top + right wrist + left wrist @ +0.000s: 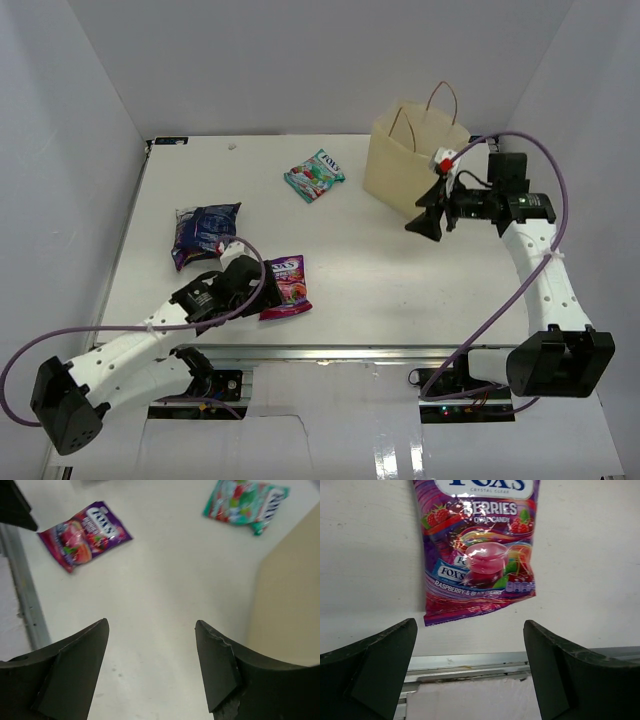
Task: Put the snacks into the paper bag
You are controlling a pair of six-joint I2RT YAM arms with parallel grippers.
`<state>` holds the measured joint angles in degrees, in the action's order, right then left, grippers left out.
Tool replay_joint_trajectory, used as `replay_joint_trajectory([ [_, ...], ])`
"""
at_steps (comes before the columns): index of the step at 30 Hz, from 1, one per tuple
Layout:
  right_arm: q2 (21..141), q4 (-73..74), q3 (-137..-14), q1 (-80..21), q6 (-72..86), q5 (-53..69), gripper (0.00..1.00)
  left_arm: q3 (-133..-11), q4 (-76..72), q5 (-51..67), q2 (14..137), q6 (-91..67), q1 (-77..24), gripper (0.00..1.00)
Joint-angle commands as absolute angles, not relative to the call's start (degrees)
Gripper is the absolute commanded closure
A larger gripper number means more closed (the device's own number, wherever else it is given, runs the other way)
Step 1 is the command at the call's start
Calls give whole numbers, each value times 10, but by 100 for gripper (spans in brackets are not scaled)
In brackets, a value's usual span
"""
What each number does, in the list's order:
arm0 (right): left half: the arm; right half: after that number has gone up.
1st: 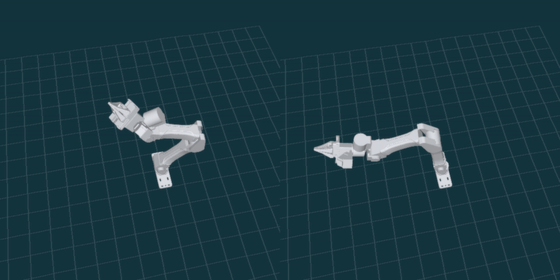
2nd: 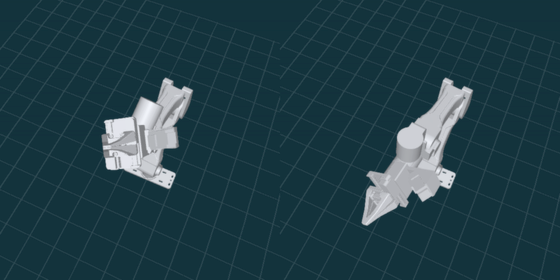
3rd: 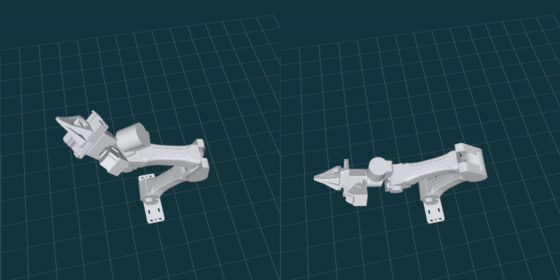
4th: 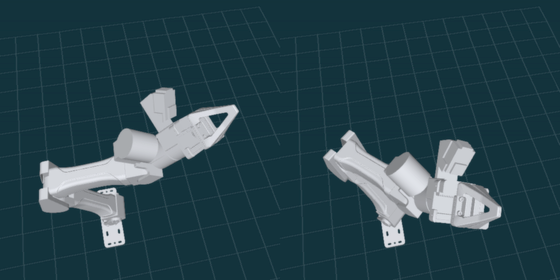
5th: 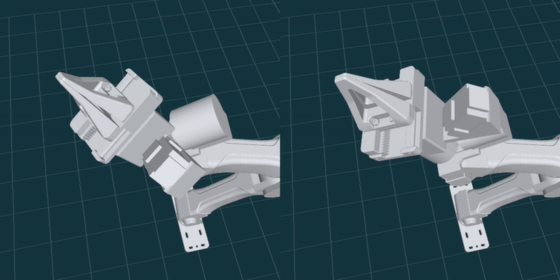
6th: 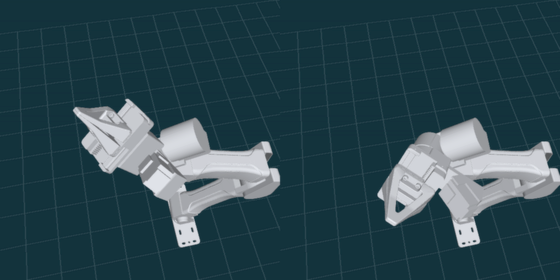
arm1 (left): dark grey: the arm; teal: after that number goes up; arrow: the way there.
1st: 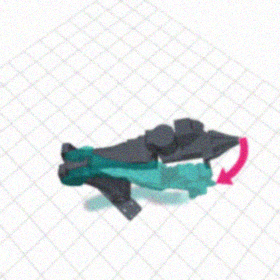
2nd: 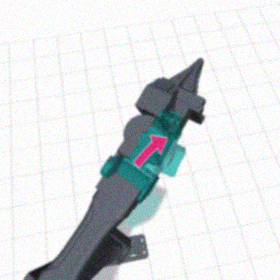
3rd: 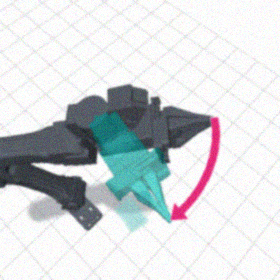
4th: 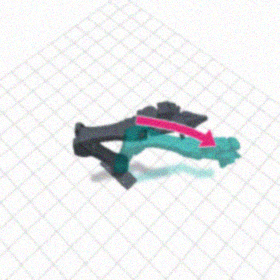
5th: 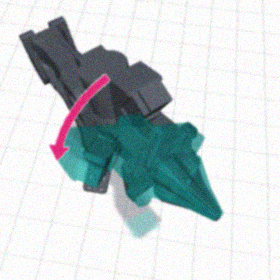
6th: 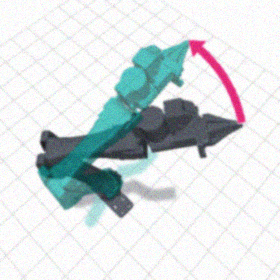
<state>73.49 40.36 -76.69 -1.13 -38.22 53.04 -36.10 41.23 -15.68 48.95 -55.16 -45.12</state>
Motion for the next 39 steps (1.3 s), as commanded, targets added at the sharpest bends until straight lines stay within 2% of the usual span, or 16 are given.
replay_joint_trajectory([
  [1,704,505,-660,-18,-459,572,24,-376,419,-174,539,-512,-451,2],
  [4,678,476,-596,-27,-438,571,25,-377,380,-152,583,-484,-440,2],
  [10,678,440,-555,-41,-395,585,26,-358,289,-91,635,-441,-393,2],
  [16,681,410,-532,-54,-374,594,27,-339,227,-30,682,-415,-342,8],
  [22,681,404,-530,-69,-369,594,28,-338,207,-11,733,-411,-338,26],
  [23,682,405,-528,-71,-369,595,28,-336,206,-11,735,-414,-337,35],
  [25,683,404,-529,-82,-367,594,28,-330,205,-10,728,-417,-337,45],
  [26,685,404,-528,-86,-367,594,29,-326,204,-7,722,-418,-337,53],
  [29,691,401,-528,-113,-357,591,30,-311,201,-3,673,-423,-337,60],
  [30,693,397,-529,-122,-351,585,30,-307,200,-1,658,-423,-338,65],
  [34,713,367,-534,-186,-297,583,31,-281,175,46,564,-417,-339,72],
  [39,775,264,-569,-232,-103,557,30,-241,102,126,462,-422,-341,73],
])
